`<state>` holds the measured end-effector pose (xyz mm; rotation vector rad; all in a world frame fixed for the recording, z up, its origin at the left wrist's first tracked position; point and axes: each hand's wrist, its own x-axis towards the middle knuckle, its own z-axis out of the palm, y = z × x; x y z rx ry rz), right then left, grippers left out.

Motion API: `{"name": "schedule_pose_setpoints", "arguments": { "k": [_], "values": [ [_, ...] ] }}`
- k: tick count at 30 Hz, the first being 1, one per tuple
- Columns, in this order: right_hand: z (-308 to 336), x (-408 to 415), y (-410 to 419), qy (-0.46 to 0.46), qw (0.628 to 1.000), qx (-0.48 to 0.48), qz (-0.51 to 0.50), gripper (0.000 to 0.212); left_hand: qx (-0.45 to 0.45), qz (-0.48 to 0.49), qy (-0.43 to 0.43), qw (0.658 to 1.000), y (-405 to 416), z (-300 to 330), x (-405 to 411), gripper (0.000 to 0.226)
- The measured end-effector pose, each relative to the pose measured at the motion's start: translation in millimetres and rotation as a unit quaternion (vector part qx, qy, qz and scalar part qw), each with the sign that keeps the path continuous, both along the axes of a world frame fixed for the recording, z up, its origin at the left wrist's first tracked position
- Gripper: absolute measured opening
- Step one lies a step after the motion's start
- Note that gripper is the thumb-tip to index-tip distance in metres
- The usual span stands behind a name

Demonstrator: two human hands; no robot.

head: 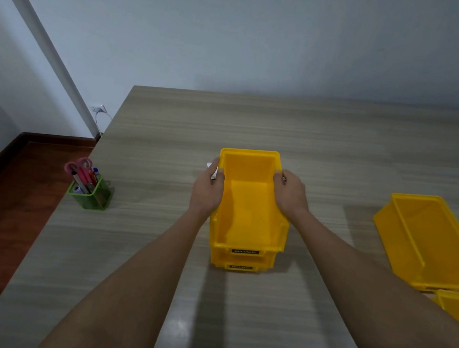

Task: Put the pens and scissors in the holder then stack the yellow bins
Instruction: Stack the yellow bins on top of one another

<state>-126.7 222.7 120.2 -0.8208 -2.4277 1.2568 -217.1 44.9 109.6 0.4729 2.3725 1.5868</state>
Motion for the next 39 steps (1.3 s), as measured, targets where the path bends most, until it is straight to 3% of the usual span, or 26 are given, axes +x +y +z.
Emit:
{"name": "schedule_pose_setpoints", "arguments": {
  "k": [4,11,16,20,26,32,39],
  "values": [
    [-0.3,1.5,4.6,0.000,1.000,0.013,0.017,0.037,-0.001,0.031,0.003,0.999,1.7,-2.4,7.6,0.046],
    [-4.8,0.7,3.5,-0.002,1.000,-0.001,0.004,0.043,-0.041,0.003,0.018,0.999,0.6,12.2,6.2,0.048],
    [-2.0,-6.1,6.7,-0.087,0.995,0.056,0.003,0.047,-0.103,-0.018,0.074,0.992,0.6,15.8,0.6,0.046],
    [11.2,-1.4,9.0,-0.154,0.985,0.081,-0.004,0.060,-0.151,0.002,0.049,0.987,-0.6,22.7,3.4,0.057],
    [31.9,27.8,12.2,-0.189,0.953,0.235,0.024,0.060,-0.302,0.001,0.193,0.933,13.9,51.6,12.1,0.055],
    [44.5,95.7,51.8,-0.242,0.924,0.296,0.009,0.063,-0.347,-0.072,0.309,0.882,72.0,70.8,59.1,0.059],
    [42.0,206.9,124.8,-0.257,0.919,0.296,-0.036,0.065,-0.341,-0.116,0.302,0.883,157.7,64.4,164.8,0.062]
  ]
}}
